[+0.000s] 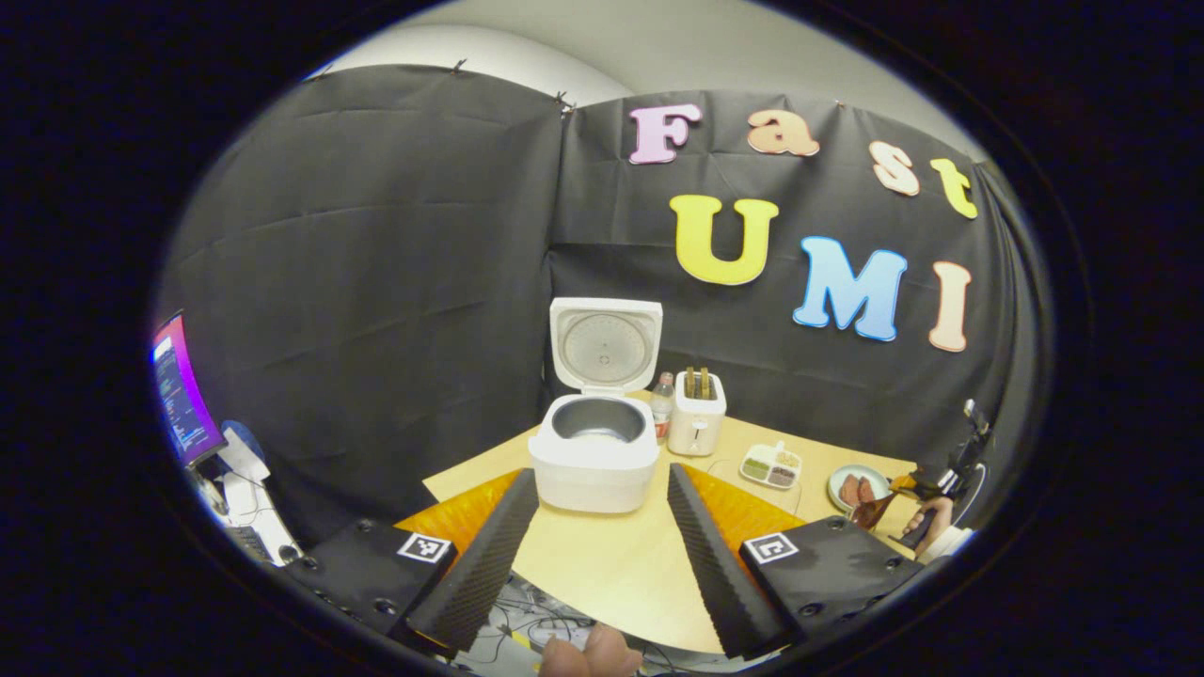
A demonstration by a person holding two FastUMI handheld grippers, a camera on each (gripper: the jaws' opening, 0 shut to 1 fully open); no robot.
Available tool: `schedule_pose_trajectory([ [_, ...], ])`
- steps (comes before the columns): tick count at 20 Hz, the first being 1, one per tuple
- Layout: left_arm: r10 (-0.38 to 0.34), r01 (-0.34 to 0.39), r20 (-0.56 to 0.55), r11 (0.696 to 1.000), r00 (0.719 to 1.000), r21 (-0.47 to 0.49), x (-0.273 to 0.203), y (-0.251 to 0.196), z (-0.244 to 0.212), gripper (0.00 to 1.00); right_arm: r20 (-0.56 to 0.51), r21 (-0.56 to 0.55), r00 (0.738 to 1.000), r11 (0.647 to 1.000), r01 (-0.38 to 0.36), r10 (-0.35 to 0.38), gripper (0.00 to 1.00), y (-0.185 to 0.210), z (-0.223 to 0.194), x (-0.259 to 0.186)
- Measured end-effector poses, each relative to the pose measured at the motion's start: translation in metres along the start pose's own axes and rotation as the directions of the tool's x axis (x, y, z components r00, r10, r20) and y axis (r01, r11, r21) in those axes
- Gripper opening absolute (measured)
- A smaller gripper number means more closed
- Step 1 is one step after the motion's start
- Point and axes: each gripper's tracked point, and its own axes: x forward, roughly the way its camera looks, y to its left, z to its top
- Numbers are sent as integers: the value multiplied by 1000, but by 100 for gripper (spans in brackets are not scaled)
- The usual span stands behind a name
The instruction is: Close the left gripper, press the button to open the rice cooker; take a wooden spoon from the chopstick holder with the right hand, scoop a spoonful of rice and pour it into the rice cooker, then put the wooden spoon back into the chopstick holder.
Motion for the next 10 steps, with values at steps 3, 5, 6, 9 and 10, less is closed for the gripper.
schedule_pose_trajectory([
  [3,5,-5,2,1000,1000,-2,0,-8,-1,94,-26,50,1000,999,-6,7,15,-7,-10,2],
  [5,6,-6,-6,1000,1000,6,0,-10,-4,94,-22,84,1000,996,-16,17,17,-9,-14,3],
  [6,6,-6,-10,1000,1000,9,0,-11,-7,94,-16,88,1000,996,-8,10,19,-15,-11,2],
  [9,1,-1,-8,1000,1000,5,1,-16,-6,97,-7,122,1000,993,-3,4,26,-26,-9,-6],
  [10,-2,2,-1,1000,1000,8,1,-18,-4,100,-6,136,1000,991,-10,11,29,-28,-8,-10],
])
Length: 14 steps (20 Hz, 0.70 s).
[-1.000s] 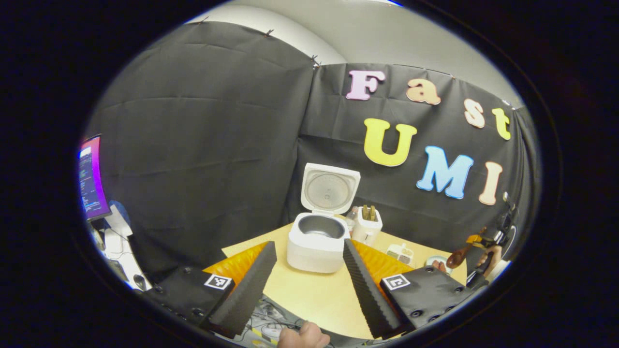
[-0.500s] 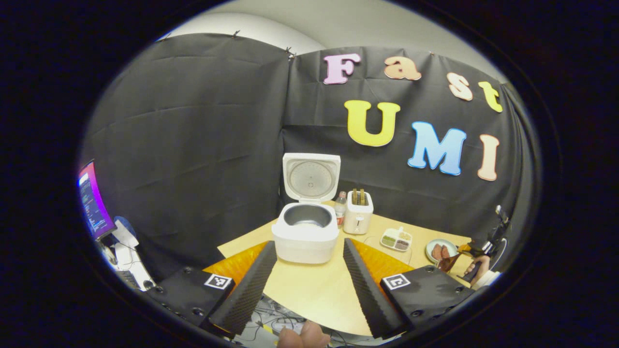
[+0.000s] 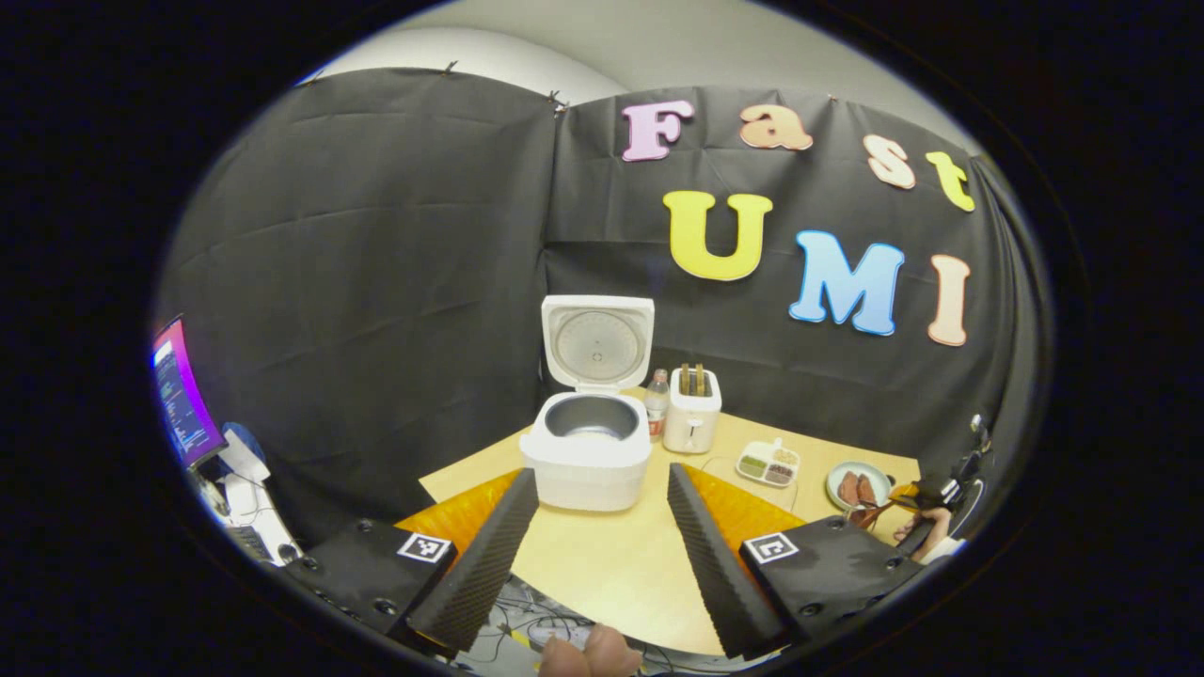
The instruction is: Close the left gripper, press the button to open the rice cooker; take a wooden spoon from the chopstick holder with the right hand, scoop a spoonful of rice and pour it into the rice cooker, then put the wooden spoon back into the chopstick holder.
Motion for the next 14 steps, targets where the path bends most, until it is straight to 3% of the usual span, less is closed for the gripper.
schedule_pose_trajectory([
  [1,-3,3,6,1000,1000,6,2,-1,2,97,4,20,1000,1000,-19,19,31,0,2,-3],
  [3,-13,13,14,1000,1000,9,5,-5,6,94,7,43,1000,999,-18,18,52,-5,1,-8],
  [5,-27,26,27,1000,999,9,10,-7,13,97,51,34,996,997,71,-73,77,-31,4,-14],
  [6,-29,29,40,999,999,14,15,-6,18,100,80,43,993,996,79,-83,97,-36,7,-22],
  [8,-42,41,72,999,997,15,20,-3,34,100,117,57,990,996,74,-80,98,-33,13,-38],
  [10,-57,56,102,998,993,12,28,-1,48,94,162,22,982,996,90,-93,98,-35,19,-57],
  [14,-110,111,144,994,983,4,48,3,64,94,240,-36,966,993,109,-97,98,-30,29,-101],
])
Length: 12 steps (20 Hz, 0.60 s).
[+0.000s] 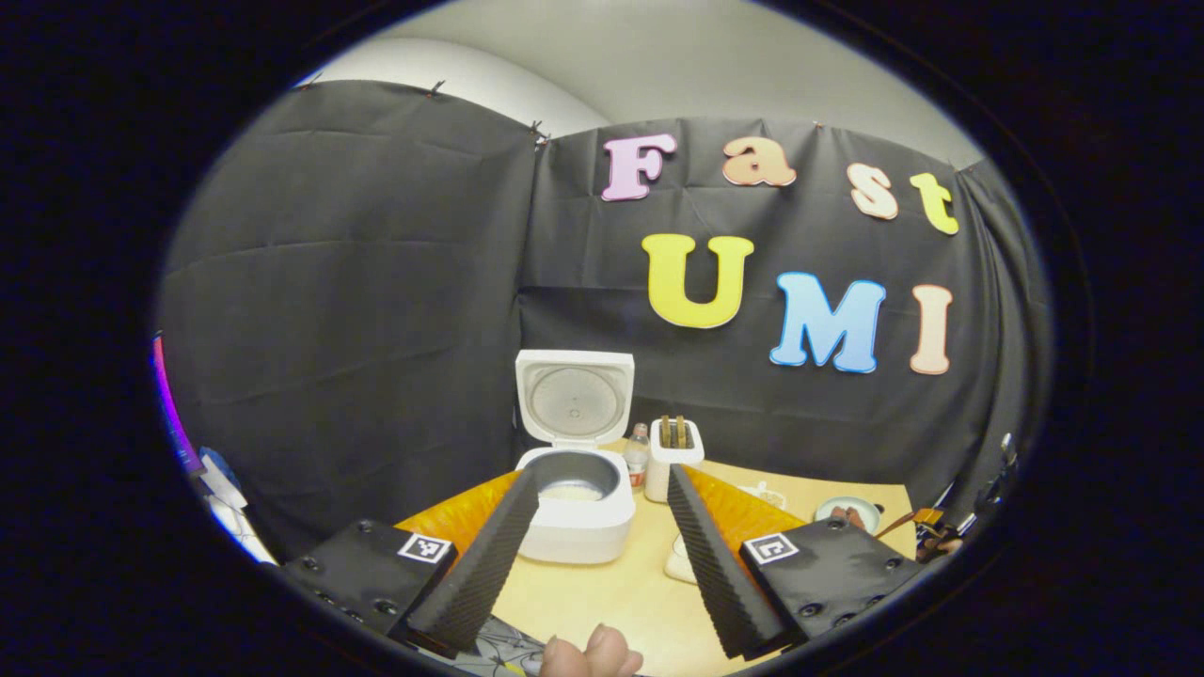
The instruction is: Close the left gripper, press the button to open the rice cooker; take a wooden spoon from the chopstick holder with the right hand, scoop a spoonful of rice and pour it into the rice cooker, then put the wooden spoon back into the chopstick holder.
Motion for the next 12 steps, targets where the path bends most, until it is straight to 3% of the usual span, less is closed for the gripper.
schedule_pose_trajectory([
  [6,-159,161,37,986,987,-48,63,29,17,94,186,-77,977,990,117,-101,98,12,28,-100],
  [7,-185,188,52,980,981,-61,74,37,25,94,207,-81,972,989,127,-108,98,26,27,-120],
  [8,-207,212,76,975,975,-67,86,47,33,100,228,-93,967,987,134,-110,98,42,23,-141],
  [10,-242,250,115,966,964,-65,117,66,48,94,272,-146,957,979,144,-100,98,78,13,-179],
  [12,-265,277,140,958,954,-72,151,79,60,97,300,-220,951,965,144,-74,97,118,0,-211],
])
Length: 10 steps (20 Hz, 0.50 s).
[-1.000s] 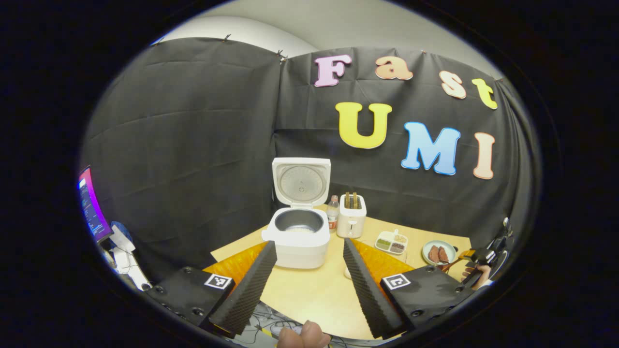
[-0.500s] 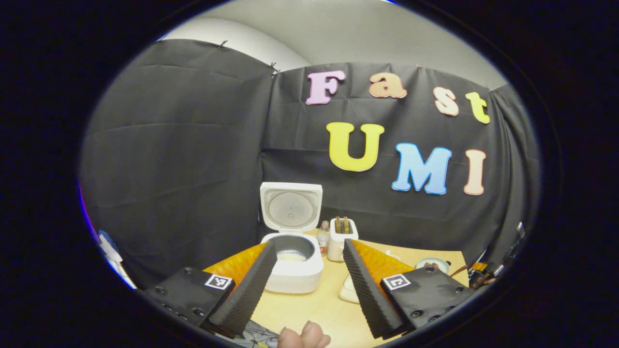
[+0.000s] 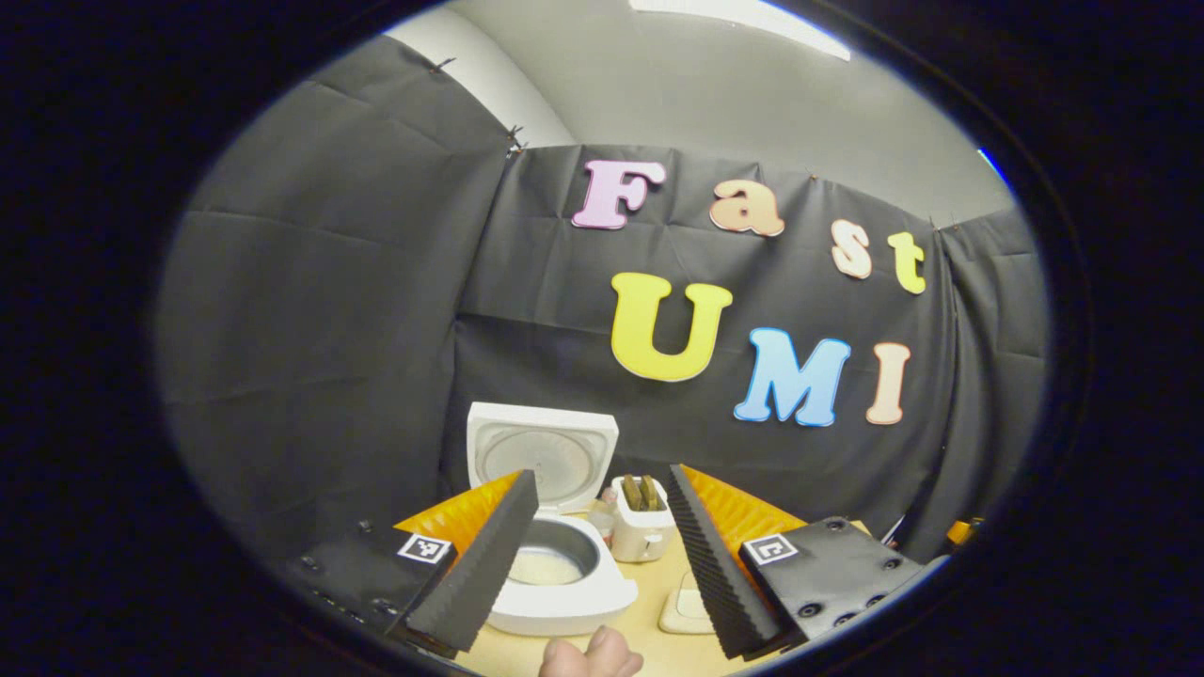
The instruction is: Close the left gripper, press the button to open the rice cooker; take a wooden spoon from the chopstick holder with the right hand, scoop a spoonful of rice and pour it into the rice cooker, then put the wooden spoon back into the chopstick holder.
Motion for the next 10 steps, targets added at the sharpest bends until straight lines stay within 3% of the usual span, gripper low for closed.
schedule_pose_trajectory([
  [2,-11,12,22,1000,1000,-23,32,11,10,93,13,-53,999,998,-31,32,97,36,7,-35],
  [5,1,3,64,999,998,-49,77,26,24,96,32,-111,997,991,-73,76,97,86,21,-65],
  [10,89,-84,114,995,989,-49,160,50,37,92,7,-107,992,986,-127,128,97,140,25,-89],
])
